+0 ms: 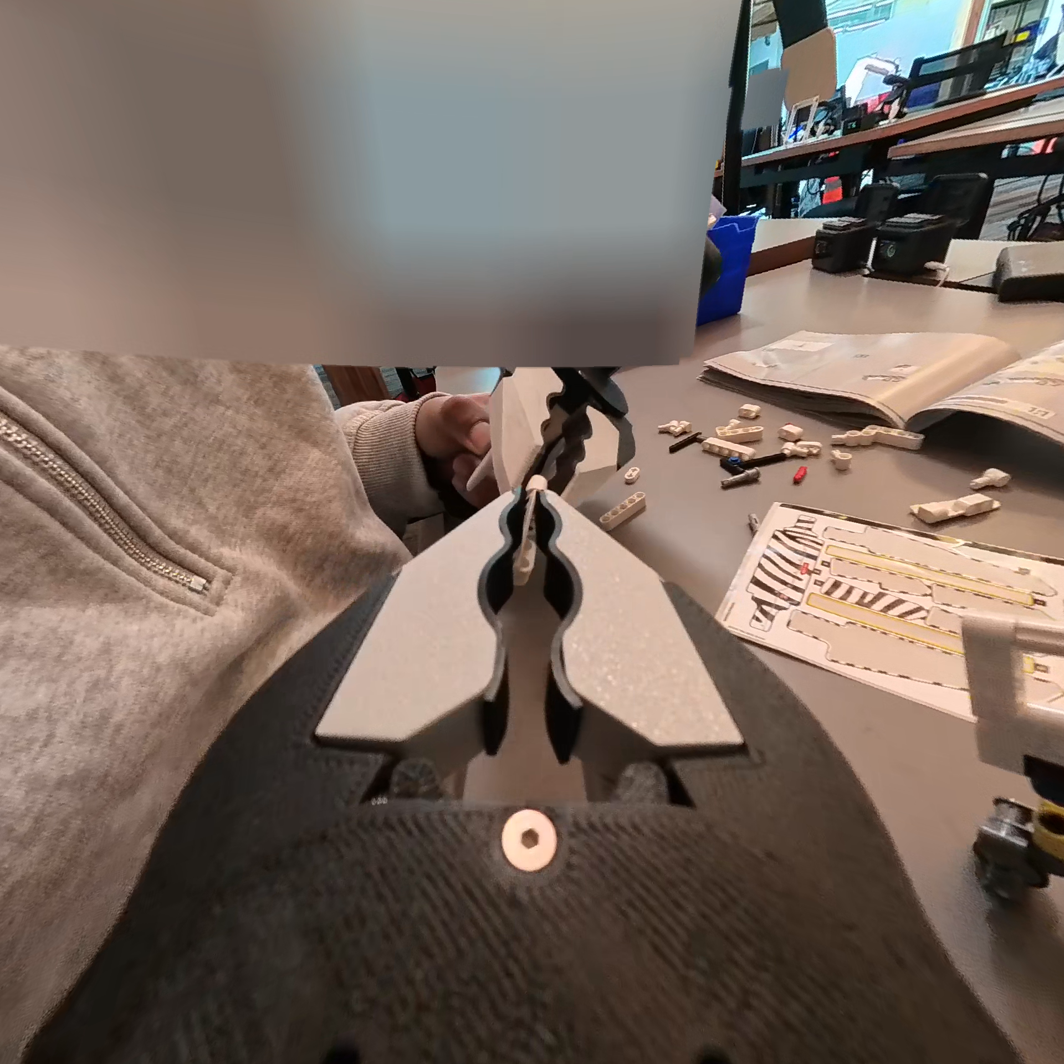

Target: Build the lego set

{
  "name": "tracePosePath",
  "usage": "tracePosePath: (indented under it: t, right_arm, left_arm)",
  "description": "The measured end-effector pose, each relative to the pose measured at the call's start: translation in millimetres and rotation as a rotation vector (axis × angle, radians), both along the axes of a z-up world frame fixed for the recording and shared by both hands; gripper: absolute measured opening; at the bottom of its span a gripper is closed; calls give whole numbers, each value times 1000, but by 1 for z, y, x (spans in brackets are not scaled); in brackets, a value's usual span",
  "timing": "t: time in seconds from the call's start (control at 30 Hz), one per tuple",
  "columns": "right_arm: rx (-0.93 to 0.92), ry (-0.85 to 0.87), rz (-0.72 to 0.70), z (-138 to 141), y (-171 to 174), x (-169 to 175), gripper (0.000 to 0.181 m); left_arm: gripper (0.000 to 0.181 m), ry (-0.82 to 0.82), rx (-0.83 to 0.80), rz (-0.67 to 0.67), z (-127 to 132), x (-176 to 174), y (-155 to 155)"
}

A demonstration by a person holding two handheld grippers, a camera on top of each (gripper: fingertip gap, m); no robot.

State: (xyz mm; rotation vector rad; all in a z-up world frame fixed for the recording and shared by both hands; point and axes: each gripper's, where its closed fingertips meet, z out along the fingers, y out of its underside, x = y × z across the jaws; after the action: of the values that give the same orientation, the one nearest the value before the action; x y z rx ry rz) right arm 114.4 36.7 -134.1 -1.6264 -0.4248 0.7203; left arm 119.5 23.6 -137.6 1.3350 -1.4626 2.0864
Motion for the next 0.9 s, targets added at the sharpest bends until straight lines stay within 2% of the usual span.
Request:
tracePosePath:
  t: [0.9]
  right_arm:
    - [77, 14, 52, 7, -11, -1, 1]
  left_arm:
    - [8, -27, -46, -8, 8, 0, -10]
